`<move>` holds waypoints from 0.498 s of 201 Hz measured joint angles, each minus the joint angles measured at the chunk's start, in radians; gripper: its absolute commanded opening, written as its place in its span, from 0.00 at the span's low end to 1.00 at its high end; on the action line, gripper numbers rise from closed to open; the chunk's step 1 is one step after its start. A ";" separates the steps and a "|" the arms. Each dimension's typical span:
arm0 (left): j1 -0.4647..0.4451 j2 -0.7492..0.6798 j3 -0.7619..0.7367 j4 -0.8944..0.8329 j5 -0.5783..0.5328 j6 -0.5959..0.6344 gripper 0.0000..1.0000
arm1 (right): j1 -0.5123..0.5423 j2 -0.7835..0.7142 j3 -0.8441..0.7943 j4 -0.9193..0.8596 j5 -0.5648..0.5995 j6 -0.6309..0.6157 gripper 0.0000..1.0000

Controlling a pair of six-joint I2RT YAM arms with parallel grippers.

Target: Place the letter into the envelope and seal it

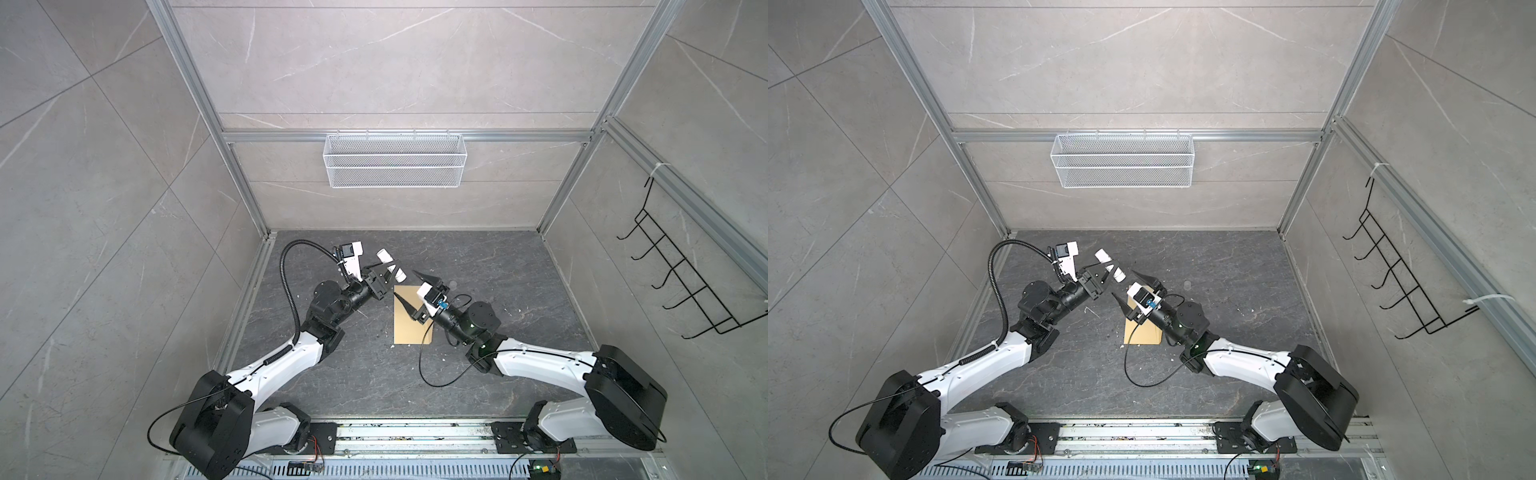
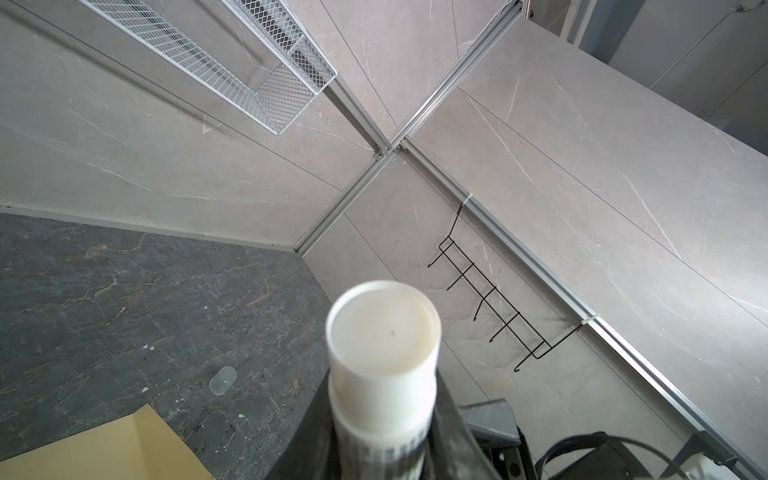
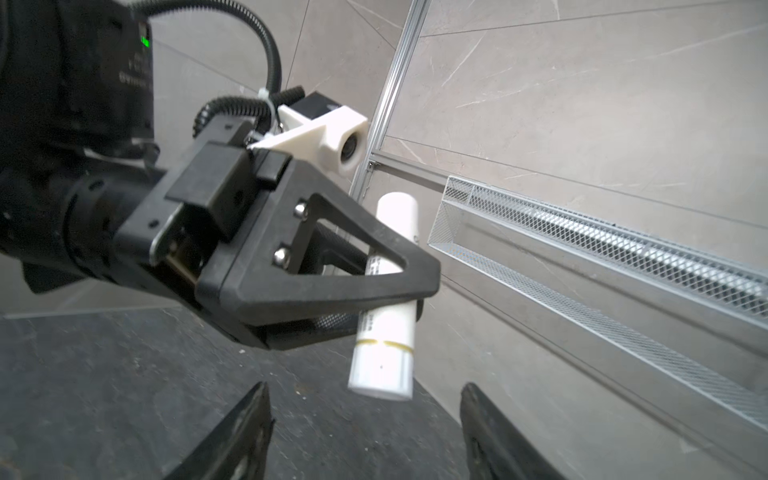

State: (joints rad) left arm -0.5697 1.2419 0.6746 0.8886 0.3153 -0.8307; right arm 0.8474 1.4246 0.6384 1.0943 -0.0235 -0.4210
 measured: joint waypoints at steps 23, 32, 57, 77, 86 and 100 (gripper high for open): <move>0.000 0.000 0.000 0.000 0.000 0.000 0.00 | 0.020 0.029 0.000 0.035 0.062 -0.073 0.60; 0.000 0.000 0.000 0.000 0.000 0.000 0.00 | 0.025 0.035 0.001 0.045 0.079 -0.094 0.57; 0.000 0.000 0.000 0.000 0.000 -0.003 0.00 | 0.035 0.057 0.008 0.069 0.111 -0.127 0.52; 0.000 0.000 0.000 0.000 0.000 -0.004 0.00 | 0.039 0.072 0.016 0.079 0.129 -0.138 0.48; 0.000 0.000 0.000 0.000 0.000 -0.004 0.00 | 0.042 0.076 0.020 0.080 0.133 -0.140 0.46; 0.000 0.000 0.000 0.000 0.000 -0.004 0.00 | 0.044 0.077 0.024 0.084 0.140 -0.144 0.43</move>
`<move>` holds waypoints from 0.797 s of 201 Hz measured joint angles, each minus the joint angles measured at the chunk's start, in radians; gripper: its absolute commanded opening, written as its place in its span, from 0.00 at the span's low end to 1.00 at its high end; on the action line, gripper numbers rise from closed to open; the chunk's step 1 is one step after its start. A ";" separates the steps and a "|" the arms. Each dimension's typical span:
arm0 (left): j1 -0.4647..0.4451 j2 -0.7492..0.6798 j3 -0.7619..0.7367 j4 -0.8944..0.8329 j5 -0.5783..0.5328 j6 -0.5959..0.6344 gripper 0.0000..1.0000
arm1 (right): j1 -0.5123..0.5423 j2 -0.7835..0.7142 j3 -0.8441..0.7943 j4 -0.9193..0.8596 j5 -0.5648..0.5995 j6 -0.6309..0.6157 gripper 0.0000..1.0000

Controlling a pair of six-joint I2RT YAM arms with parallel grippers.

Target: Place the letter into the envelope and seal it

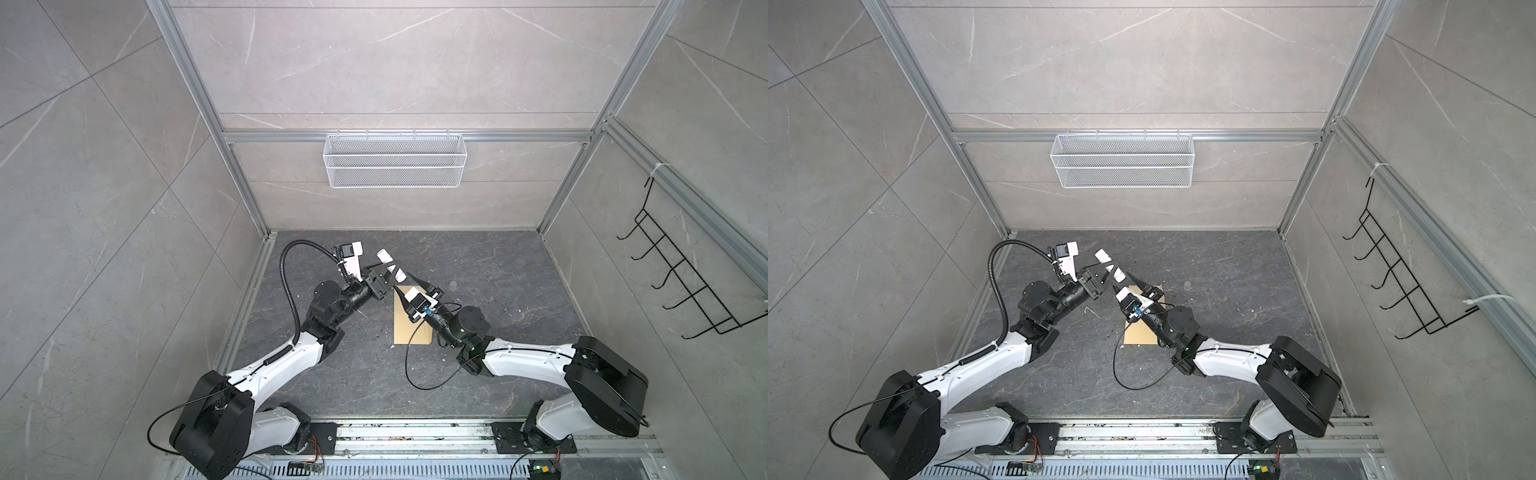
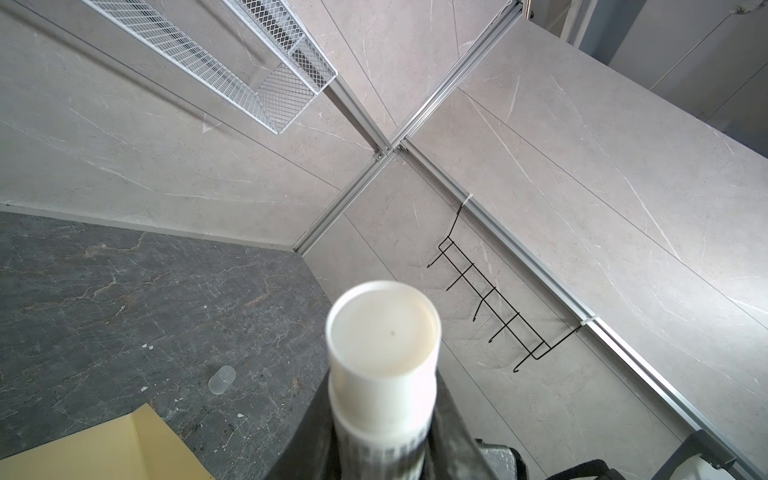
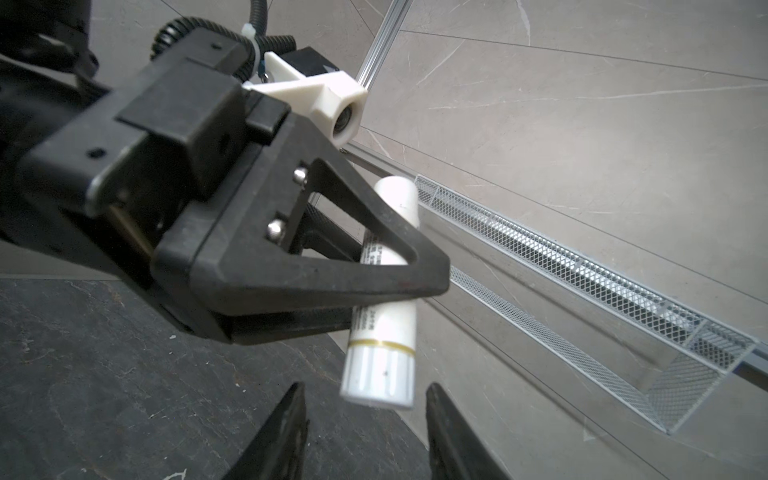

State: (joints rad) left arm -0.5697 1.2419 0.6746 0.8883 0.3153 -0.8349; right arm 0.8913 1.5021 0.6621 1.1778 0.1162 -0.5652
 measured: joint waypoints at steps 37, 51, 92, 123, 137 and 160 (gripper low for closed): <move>0.000 0.000 0.000 0.000 0.000 -0.003 0.00 | 0.003 0.004 0.015 0.009 0.008 -0.005 0.35; 0.000 0.000 0.000 0.000 0.000 -0.003 0.00 | 0.003 0.009 0.022 0.009 0.011 -0.005 0.31; 0.000 0.000 0.000 0.000 -0.002 -0.003 0.00 | 0.003 0.016 0.032 0.001 0.017 -0.004 0.27; 0.000 0.000 0.000 0.002 -0.004 -0.003 0.00 | 0.003 0.018 0.039 -0.003 0.023 -0.001 0.13; 0.000 0.000 0.000 0.002 -0.005 -0.003 0.00 | 0.003 0.019 0.040 -0.005 0.023 0.009 0.07; 0.000 0.000 0.000 0.001 -0.008 -0.003 0.00 | 0.003 0.018 0.043 -0.011 0.022 0.060 0.00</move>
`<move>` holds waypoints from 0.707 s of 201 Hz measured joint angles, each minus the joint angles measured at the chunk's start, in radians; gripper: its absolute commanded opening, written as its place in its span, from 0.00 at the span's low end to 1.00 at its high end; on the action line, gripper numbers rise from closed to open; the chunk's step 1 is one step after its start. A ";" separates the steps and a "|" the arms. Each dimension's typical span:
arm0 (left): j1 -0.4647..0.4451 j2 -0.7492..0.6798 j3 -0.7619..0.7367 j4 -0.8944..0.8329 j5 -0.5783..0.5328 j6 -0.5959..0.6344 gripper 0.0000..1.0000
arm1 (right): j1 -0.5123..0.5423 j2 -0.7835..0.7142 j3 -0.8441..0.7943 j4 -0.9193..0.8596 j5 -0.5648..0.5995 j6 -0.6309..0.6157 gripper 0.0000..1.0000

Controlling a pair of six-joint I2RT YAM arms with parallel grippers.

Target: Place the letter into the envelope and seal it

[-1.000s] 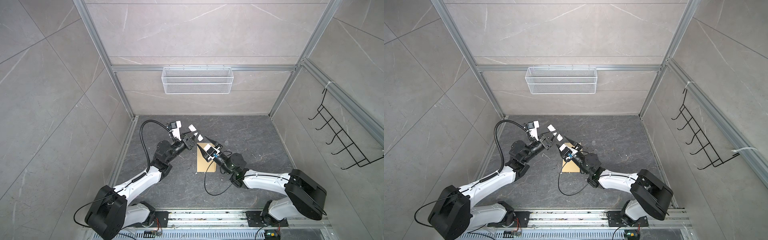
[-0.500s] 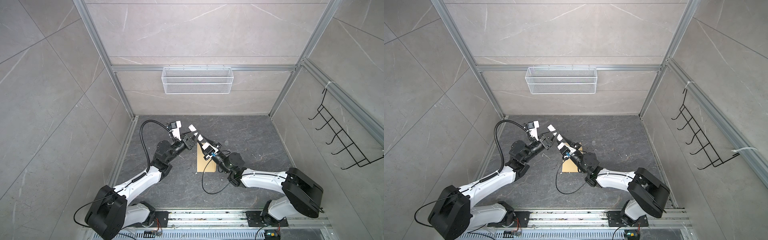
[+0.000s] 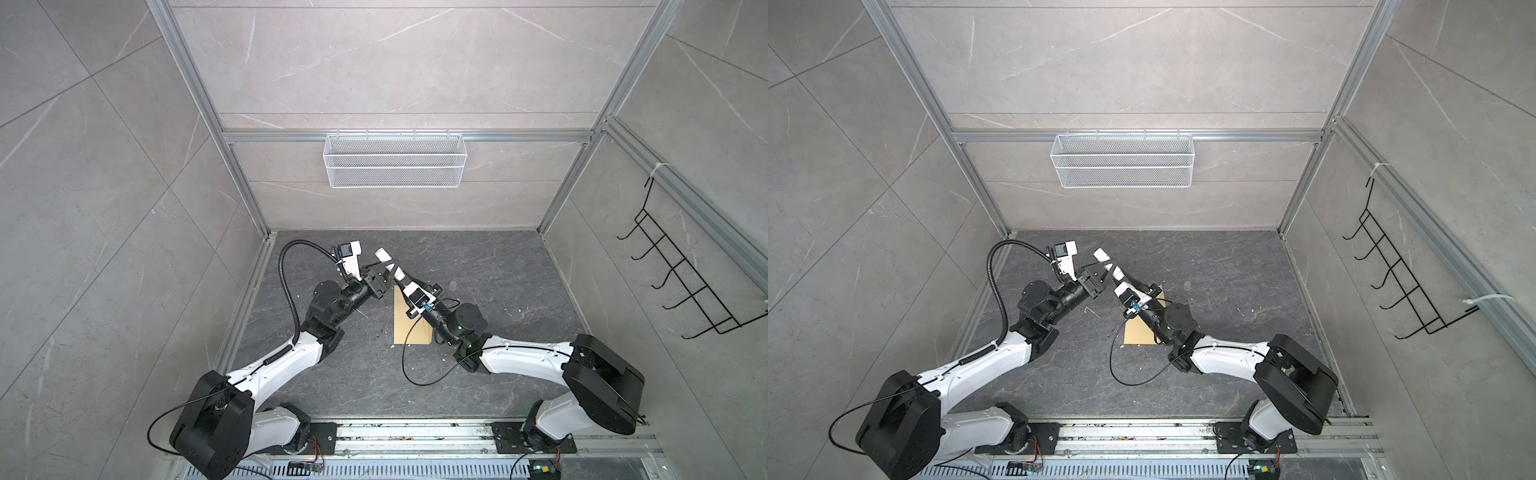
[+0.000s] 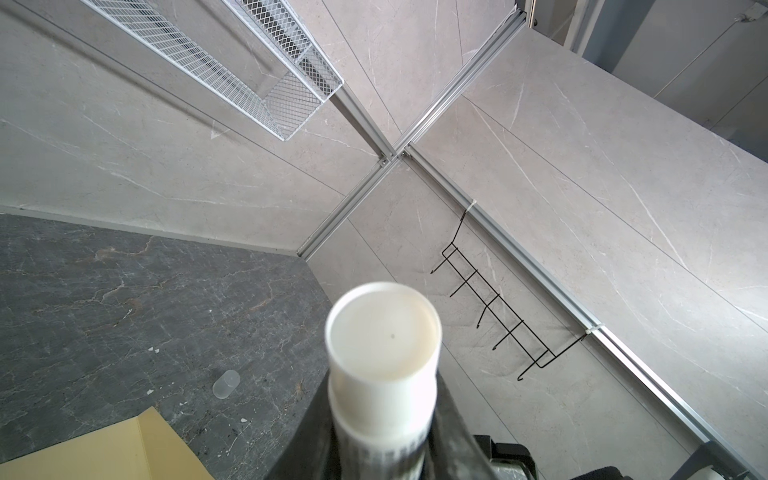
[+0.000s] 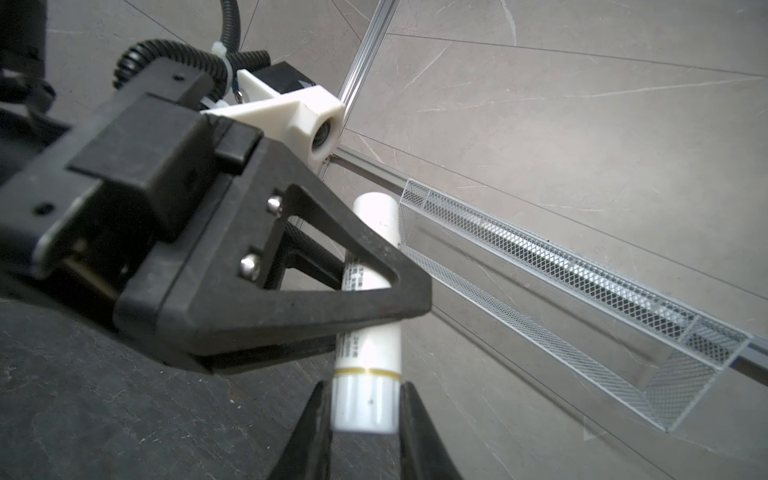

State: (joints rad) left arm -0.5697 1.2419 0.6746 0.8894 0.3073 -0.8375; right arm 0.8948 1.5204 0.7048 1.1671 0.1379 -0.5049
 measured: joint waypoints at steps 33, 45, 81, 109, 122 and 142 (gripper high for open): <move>0.002 0.000 0.000 0.010 -0.005 0.008 0.00 | -0.019 -0.030 0.026 -0.090 -0.048 0.211 0.00; 0.002 -0.001 0.000 0.024 -0.007 0.011 0.00 | -0.039 -0.044 0.039 -0.124 -0.100 0.332 0.00; 0.002 -0.002 0.000 0.061 -0.007 0.019 0.00 | -0.124 -0.052 0.058 -0.136 -0.318 0.743 0.00; 0.002 -0.002 0.000 0.087 -0.012 0.019 0.00 | -0.191 0.001 0.067 -0.013 -0.475 1.066 0.00; 0.003 -0.001 0.000 0.087 -0.015 0.019 0.00 | -0.208 0.035 0.071 0.046 -0.518 1.173 0.00; 0.005 0.000 -0.002 0.088 -0.017 0.018 0.00 | -0.220 0.051 0.076 0.072 -0.551 1.251 0.00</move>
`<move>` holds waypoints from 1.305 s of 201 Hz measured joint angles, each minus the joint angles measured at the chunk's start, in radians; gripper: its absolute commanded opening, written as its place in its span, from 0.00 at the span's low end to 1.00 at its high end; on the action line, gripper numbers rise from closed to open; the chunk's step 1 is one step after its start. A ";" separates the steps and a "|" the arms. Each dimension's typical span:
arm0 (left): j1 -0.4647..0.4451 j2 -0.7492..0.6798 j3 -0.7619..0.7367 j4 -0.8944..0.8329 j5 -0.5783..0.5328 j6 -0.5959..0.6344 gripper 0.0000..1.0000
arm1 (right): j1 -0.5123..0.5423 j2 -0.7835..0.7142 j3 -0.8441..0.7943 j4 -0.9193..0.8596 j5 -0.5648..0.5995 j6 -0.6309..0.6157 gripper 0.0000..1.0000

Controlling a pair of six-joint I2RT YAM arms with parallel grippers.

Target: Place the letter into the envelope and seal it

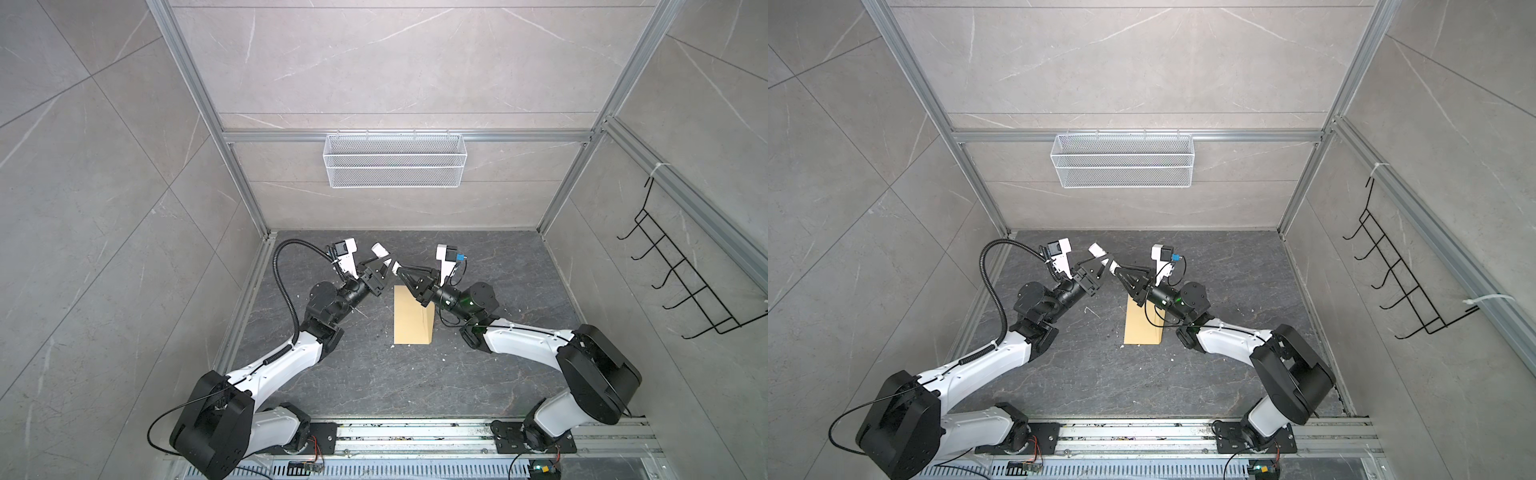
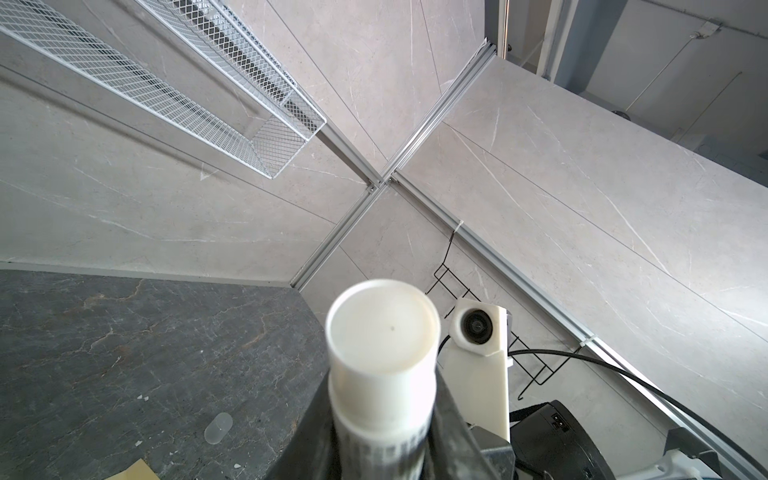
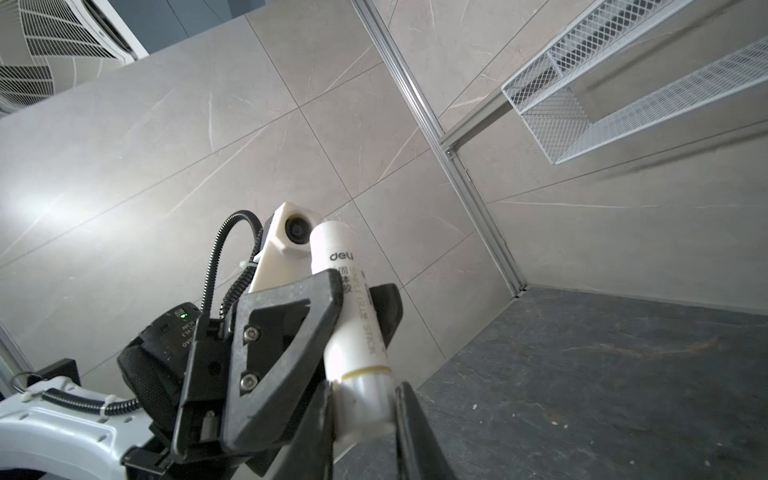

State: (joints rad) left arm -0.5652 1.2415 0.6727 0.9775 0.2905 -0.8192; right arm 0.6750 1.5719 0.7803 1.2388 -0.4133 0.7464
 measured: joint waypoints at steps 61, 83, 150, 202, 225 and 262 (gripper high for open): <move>-0.003 -0.001 0.000 -0.027 0.000 -0.007 0.00 | -0.007 -0.061 0.003 -0.108 0.019 -0.198 0.38; -0.005 -0.002 0.000 -0.069 0.006 -0.008 0.00 | 0.012 -0.137 -0.032 -0.119 0.130 -0.439 0.49; -0.005 -0.017 0.000 -0.116 0.005 -0.008 0.00 | 0.201 -0.051 -0.138 0.051 0.446 -1.180 0.53; -0.005 -0.018 0.000 -0.120 0.005 -0.008 0.00 | 0.231 0.014 -0.138 0.126 0.553 -1.361 0.42; -0.005 -0.018 0.000 -0.121 0.005 -0.008 0.00 | 0.236 0.022 -0.134 0.143 0.575 -1.387 0.40; -0.005 -0.018 0.000 -0.121 0.004 -0.008 0.00 | 0.238 0.034 -0.120 0.151 0.597 -1.410 0.37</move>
State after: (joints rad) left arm -0.5697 1.2232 0.6727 0.8562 0.2947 -0.8268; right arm 0.9134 1.6054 0.6601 1.3895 0.1833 -0.6632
